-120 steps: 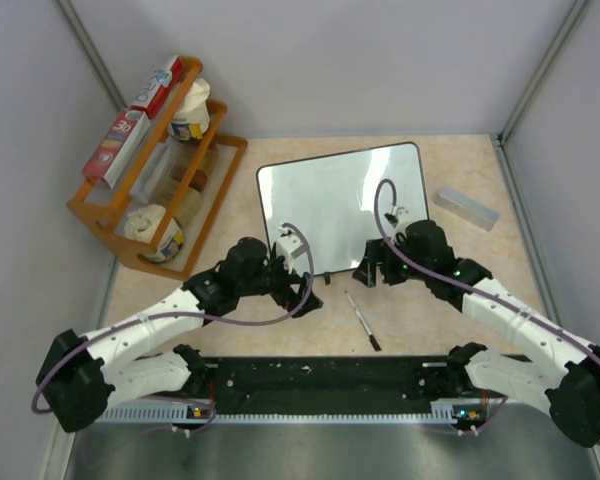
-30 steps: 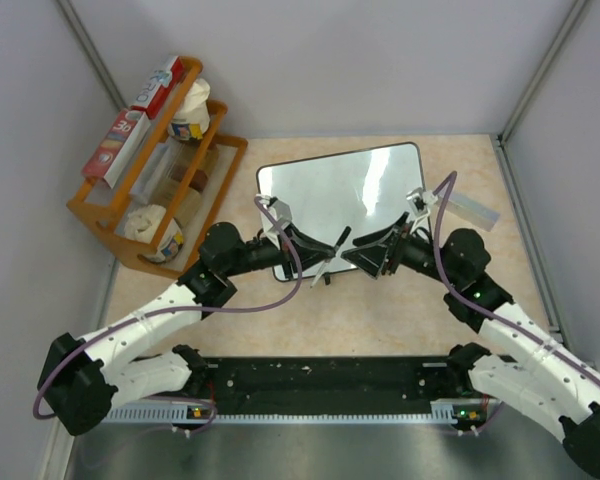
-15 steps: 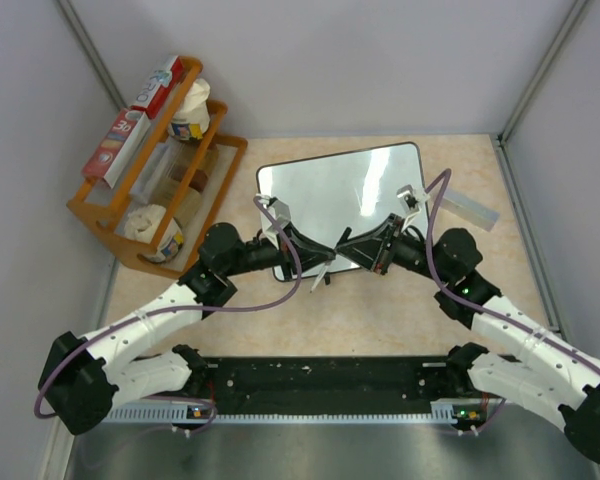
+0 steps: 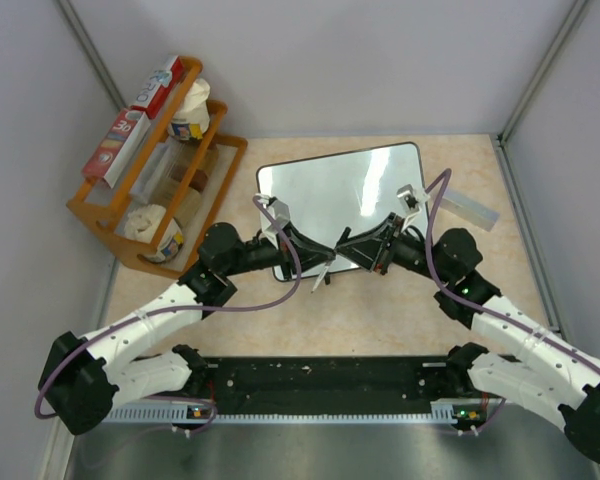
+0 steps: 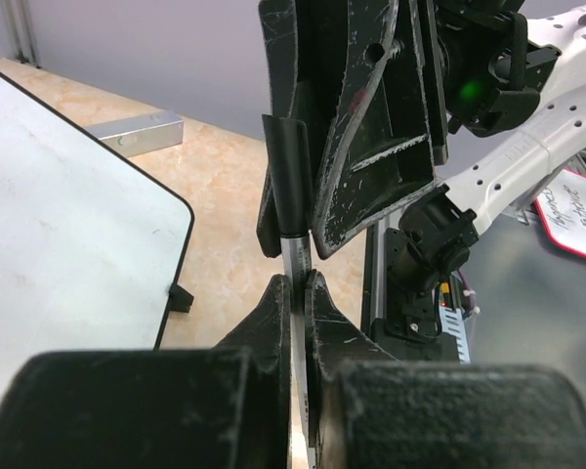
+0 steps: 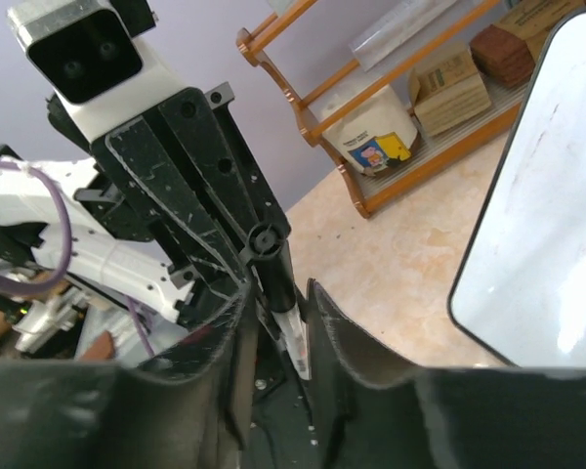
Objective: Write a sentence on the whiteboard
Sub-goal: Pass from the left arm to the right
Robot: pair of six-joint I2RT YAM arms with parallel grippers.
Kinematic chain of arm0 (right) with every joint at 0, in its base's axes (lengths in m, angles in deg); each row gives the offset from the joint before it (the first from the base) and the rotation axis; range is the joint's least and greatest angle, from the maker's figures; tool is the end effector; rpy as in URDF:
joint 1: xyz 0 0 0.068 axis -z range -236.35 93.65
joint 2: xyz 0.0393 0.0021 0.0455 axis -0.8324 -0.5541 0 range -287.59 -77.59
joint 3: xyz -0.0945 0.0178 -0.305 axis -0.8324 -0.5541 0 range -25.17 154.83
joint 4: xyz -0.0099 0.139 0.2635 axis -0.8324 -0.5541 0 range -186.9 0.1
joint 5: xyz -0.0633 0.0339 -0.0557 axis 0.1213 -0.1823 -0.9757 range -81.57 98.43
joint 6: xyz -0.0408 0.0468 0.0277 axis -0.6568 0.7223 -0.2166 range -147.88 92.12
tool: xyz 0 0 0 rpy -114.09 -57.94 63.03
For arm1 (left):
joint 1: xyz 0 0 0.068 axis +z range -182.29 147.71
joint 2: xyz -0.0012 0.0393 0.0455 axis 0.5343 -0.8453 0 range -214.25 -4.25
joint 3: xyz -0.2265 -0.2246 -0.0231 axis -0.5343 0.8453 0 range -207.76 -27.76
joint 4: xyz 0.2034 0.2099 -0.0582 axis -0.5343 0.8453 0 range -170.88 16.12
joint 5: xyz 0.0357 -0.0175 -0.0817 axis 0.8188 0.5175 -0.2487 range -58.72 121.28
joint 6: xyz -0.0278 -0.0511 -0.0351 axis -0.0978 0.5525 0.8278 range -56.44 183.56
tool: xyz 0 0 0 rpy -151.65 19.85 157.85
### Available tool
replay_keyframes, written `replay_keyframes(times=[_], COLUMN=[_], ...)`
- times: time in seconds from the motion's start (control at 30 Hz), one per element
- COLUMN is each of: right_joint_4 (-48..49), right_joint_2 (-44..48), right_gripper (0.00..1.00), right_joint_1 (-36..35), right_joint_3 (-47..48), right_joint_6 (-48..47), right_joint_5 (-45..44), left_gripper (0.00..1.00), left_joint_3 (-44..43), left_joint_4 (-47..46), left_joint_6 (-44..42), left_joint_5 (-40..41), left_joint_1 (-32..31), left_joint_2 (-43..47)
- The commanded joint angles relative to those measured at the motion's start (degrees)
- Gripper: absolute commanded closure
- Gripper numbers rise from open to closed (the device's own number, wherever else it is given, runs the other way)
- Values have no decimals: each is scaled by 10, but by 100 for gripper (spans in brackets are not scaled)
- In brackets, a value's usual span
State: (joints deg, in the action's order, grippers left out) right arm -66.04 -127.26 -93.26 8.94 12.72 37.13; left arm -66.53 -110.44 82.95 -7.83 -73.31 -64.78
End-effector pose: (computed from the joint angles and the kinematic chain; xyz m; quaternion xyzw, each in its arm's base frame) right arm 0.1666 0.1578 0.3509 -0.1670 0.6394 0.5852 0.4699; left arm 0.1790 -0.2015 0.3517 0.3640 0.5612 -0.5474 0.5029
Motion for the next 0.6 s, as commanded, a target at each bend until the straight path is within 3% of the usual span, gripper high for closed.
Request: replay_keyframes(times=[0.0,0.03,0.13,0.23,0.3,0.33,0.43,0.53,0.57], right_joint_4=[29,33,40,48,56,60,62,49,45], right_joint_2=[7,7,3,-8,-18,-23,-29,-22,-19], right_gripper=[65,58,51,53,60,73,100,100,100], right_joint_1=[-7,-7,-6,-8,-8,-7,-10,-11,-12], right_joint_3=[12,11,12,15,17,18,22,23,22], right_joint_6=[-3,-3,1,4,10,11,14,8,5], right_joint_5=[-2,-2,2,7,11,16,21,13,9], left_gripper=[100,100,100,100,100,100,100,97,87], left_joint_3=[1,0,-2,-2,-1,-1,-2,-3,-2], left_joint_4=[-12,-12,-10,-10,-10,-10,-9,4,7], left_joint_6=[-9,-9,-9,-7,-7,-5,-5,-13,-20], left_joint_5=[-24,-25,-31,-36,-37,-37,-40,-31,-25], left_joint_1=[-4,-5,-4,-4,-4,-5,-4,-4,-4], left_joint_2=[4,4,2,1,1,-1,-1,5,7])
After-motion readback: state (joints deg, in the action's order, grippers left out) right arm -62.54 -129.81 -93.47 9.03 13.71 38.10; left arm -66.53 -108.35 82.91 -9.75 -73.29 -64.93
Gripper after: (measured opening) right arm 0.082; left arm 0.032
